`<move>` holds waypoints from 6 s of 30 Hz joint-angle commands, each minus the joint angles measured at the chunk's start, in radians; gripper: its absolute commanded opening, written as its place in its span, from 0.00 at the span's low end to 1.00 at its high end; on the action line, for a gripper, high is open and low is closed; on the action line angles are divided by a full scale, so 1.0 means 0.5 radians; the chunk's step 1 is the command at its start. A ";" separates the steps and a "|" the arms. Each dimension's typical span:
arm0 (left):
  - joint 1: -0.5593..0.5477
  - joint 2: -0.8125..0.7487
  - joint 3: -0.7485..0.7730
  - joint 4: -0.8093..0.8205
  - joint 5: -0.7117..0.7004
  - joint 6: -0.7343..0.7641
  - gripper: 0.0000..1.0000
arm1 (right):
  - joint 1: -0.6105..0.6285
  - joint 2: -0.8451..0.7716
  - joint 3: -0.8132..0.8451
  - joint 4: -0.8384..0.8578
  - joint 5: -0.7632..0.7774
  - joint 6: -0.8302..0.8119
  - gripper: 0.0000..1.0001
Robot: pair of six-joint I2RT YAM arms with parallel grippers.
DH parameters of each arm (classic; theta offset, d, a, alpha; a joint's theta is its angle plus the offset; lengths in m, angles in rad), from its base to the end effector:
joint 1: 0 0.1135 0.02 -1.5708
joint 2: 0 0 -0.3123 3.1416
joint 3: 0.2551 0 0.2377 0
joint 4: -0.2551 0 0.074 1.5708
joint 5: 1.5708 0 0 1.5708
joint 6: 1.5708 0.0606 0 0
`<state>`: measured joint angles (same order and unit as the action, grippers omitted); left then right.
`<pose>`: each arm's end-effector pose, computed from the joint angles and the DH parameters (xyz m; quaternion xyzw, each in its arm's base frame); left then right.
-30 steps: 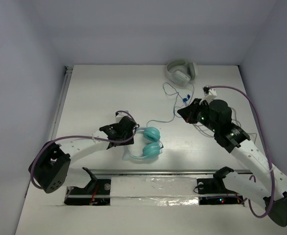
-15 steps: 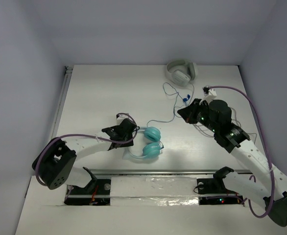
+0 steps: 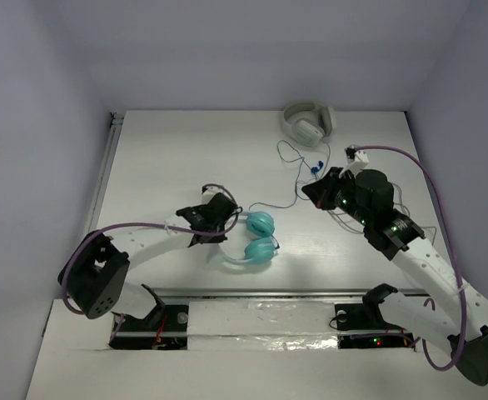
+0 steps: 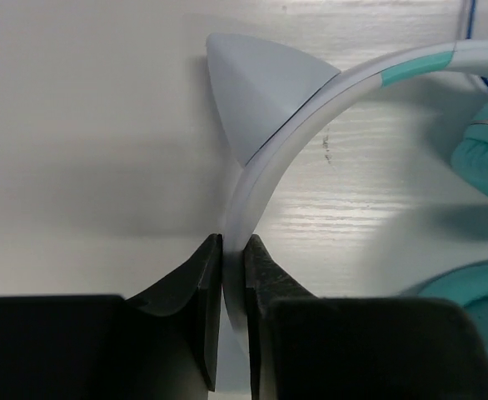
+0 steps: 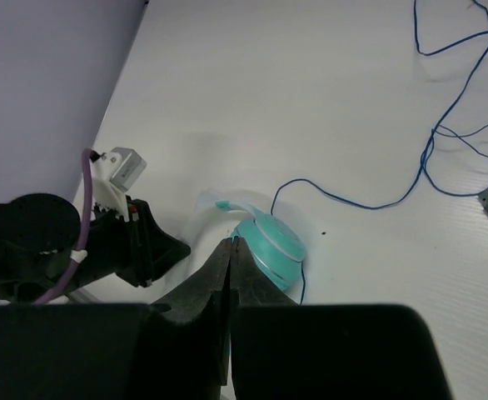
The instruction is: Wrap the headphones
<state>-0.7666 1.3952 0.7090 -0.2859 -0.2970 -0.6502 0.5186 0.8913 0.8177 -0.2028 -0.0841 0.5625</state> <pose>0.1965 -0.1646 0.2127 0.0114 0.9459 -0.0824 0.3135 0.1597 0.0970 0.3627 -0.0078 0.7974 0.3388 0.4993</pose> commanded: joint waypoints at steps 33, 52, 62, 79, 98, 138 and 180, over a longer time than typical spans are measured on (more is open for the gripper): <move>0.791 -0.174 2.245 -0.524 0.836 0.825 0.00 | -0.203 0.957 0.307 0.918 -1.038 -0.818 0.84; 0.889 0.023 2.579 -0.287 1.146 0.653 0.00 | -0.240 0.696 0.141 0.909 -0.825 -0.751 0.71; 0.910 0.054 2.684 -0.204 1.315 0.570 0.00 | -0.240 0.963 -0.037 1.353 -0.648 -0.665 0.72; 0.947 0.182 2.966 -0.256 1.514 0.445 0.00 | -0.240 1.549 0.129 1.930 -0.442 -0.625 0.71; 1.125 0.225 3.064 -0.143 1.787 0.107 0.00 | -0.203 1.733 0.012 2.657 -0.580 -0.306 0.62; 1.297 -0.357 1.215 0.544 0.165 0.224 0.00 | 0.993 0.963 0.471 -0.535 0.757 -0.321 0.00; 0.616 -0.051 0.831 0.164 1.302 1.076 0.00 | 1.178 1.031 1.601 -1.156 1.405 -1.337 0.00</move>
<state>-0.4461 1.3941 1.1057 -0.2470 0.2379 -0.1375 1.1366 1.4452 1.6249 -0.8345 0.5697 -0.0761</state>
